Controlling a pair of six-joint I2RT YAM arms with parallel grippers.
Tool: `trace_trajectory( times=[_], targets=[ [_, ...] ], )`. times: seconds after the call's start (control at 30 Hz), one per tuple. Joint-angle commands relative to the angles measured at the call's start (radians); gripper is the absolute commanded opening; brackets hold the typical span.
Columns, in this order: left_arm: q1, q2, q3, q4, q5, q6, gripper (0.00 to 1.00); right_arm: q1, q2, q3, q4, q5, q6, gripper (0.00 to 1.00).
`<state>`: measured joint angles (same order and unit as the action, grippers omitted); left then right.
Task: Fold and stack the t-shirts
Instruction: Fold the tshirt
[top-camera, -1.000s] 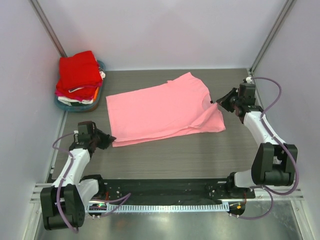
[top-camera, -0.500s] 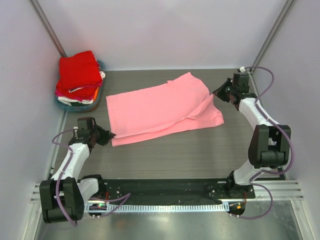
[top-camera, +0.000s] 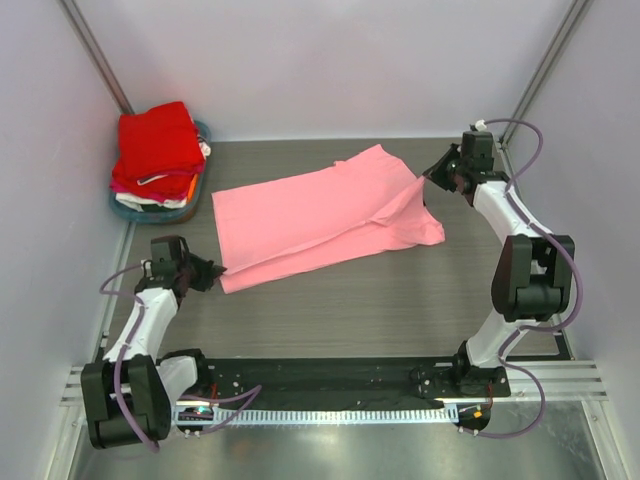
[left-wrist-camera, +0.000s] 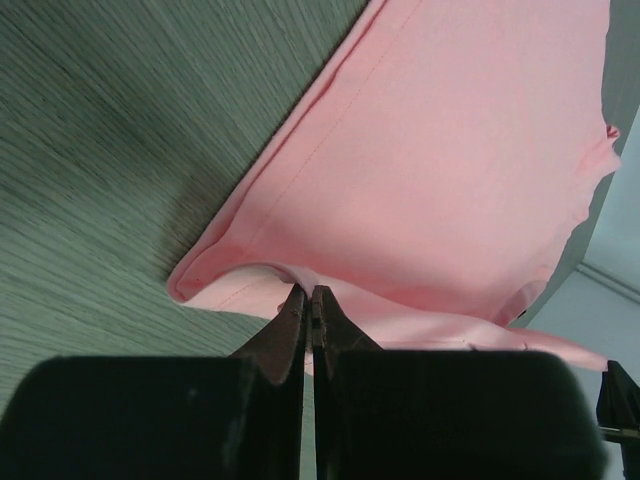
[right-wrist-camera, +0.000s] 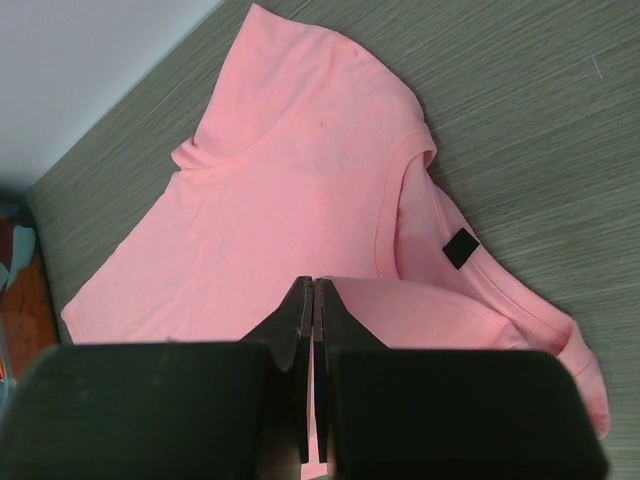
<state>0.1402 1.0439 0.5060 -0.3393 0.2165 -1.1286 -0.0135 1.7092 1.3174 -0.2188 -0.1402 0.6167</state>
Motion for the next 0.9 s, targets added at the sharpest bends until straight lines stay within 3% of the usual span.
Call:
trace_trajectory(
  times=[0.0, 0.87],
  targets=[
    [0.018, -0.019, -0.012, 0.048, -0.017, -0.027, 0.00, 0.009, 0.013, 0.066, 0.003, 0.021, -0.028, 0.01],
    [0.041, 0.225, 0.075, 0.148, 0.030, 0.000, 0.00, 0.049, 0.125, 0.189, -0.051, 0.100, -0.055, 0.01]
  ],
)
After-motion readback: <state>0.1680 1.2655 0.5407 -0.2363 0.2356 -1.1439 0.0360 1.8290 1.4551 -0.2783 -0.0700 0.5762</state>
